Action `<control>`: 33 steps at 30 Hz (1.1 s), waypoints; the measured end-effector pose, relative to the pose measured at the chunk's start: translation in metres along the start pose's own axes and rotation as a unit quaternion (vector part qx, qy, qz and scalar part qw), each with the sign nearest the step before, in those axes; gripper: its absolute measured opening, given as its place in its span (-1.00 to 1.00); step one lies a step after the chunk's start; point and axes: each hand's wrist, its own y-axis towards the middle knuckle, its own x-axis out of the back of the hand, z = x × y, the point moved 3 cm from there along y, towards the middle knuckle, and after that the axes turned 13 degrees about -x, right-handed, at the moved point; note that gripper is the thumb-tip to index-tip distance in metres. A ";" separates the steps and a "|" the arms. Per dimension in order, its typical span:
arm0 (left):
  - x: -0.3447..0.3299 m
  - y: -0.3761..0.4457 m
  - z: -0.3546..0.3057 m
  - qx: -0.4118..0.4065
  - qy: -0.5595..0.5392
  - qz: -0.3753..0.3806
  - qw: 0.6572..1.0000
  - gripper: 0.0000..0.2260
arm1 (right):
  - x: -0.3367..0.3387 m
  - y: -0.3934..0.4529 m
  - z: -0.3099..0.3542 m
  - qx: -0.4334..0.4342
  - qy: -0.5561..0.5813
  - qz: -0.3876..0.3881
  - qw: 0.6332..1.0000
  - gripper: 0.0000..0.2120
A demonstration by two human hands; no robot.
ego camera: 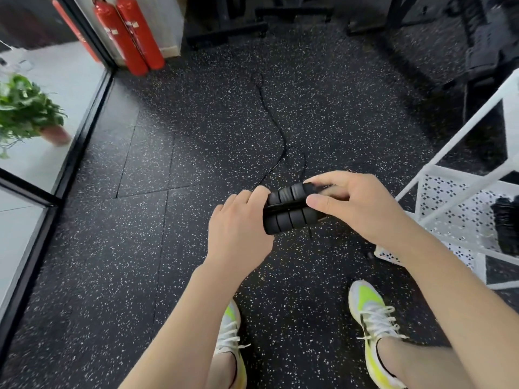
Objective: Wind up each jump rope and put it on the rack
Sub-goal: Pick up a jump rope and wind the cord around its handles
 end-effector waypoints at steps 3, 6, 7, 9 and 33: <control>0.002 -0.001 0.000 0.008 -0.031 0.016 0.999 -0.70 | 0.007 0.001 0.000 0.006 0.021 0.036 0.999 -0.73; 0.003 -0.003 -0.003 0.018 -0.097 0.015 0.995 -0.69 | 0.012 0.003 -0.003 0.013 0.051 0.064 0.997 -0.69; 0.004 -0.003 -0.005 0.021 -0.115 0.009 0.993 -0.69 | 0.012 0.005 -0.005 0.014 0.070 0.069 0.995 -0.70; 0.006 -0.003 -0.008 0.034 -0.150 0.000 0.988 -0.70 | 0.009 0.011 -0.010 0.015 0.132 0.089 0.987 -0.72; -0.002 0.001 0.009 0.183 -0.056 -0.021 0.981 -0.76 | -0.060 -0.017 -0.010 -0.001 -0.252 -0.077 0.965 -0.78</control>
